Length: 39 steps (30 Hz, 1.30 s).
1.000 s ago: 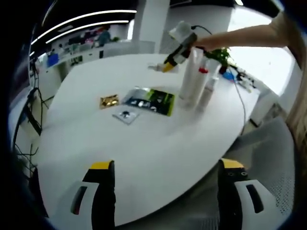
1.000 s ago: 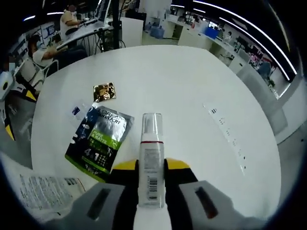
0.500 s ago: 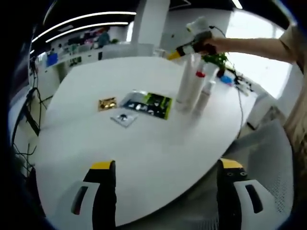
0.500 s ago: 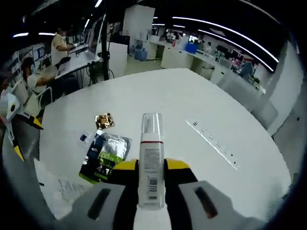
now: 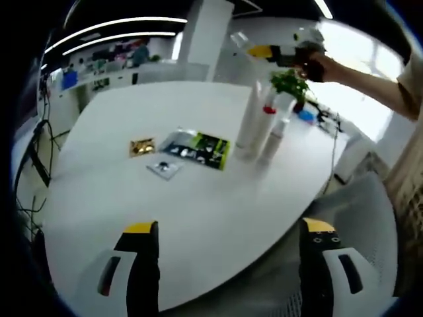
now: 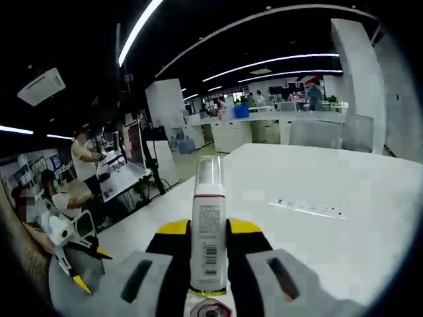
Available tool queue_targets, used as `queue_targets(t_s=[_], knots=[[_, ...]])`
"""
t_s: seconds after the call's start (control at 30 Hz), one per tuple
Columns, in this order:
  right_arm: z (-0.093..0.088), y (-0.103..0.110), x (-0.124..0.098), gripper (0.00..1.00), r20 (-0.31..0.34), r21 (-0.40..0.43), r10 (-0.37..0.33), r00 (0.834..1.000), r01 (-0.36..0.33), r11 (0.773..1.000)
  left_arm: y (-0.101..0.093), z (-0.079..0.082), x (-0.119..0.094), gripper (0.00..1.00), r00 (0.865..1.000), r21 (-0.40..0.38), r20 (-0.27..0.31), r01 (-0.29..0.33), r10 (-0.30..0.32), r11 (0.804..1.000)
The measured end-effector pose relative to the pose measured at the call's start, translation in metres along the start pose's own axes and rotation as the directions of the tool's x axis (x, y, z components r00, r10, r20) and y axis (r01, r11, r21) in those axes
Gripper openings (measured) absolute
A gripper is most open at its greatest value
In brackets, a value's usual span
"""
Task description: Arrange the skincare products in the storage area until every visible bottle or jar stands upright without overlapping.
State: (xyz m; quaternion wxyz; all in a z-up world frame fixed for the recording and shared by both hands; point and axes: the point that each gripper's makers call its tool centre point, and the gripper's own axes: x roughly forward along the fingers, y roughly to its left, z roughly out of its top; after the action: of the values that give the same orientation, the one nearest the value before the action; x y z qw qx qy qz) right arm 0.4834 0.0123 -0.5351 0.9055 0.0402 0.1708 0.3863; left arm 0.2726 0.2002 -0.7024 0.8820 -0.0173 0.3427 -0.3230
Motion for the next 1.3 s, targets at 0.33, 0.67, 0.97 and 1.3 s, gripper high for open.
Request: queue_targets(t_s=[0.33, 0.67, 0.97, 1.3], knots=[[0.001, 0.043, -0.028, 0.19, 0.13, 0.04, 0.053, 0.99, -0.059, 0.997, -0.007, 0.029, -0.007, 0.85, 0.999, 0.04, 0.036, 0.014, -0.015, 0.999], [-0.003, 0.096, -0.053, 0.19, 0.274, 0.212, 0.162, 0.948, -0.224, 0.951, -0.047, 0.083, -0.011, 0.85, 0.988, 0.126, 0.119, 0.086, -0.101, 0.988], [-0.019, 0.136, -0.065, 0.19, 0.324, 0.265, 0.244, 0.914, -0.335, 0.904, -0.087, 0.111, -0.021, 0.84, 0.964, 0.184, 0.144, 0.195, -0.223, 0.963], [-0.033, 0.171, -0.067, 0.19, 0.352, 0.298, 0.325, 0.878, -0.434, 0.85, -0.112, 0.129, -0.035, 0.71, 0.93, 0.138, 0.173, 0.303, -0.324, 0.943]])
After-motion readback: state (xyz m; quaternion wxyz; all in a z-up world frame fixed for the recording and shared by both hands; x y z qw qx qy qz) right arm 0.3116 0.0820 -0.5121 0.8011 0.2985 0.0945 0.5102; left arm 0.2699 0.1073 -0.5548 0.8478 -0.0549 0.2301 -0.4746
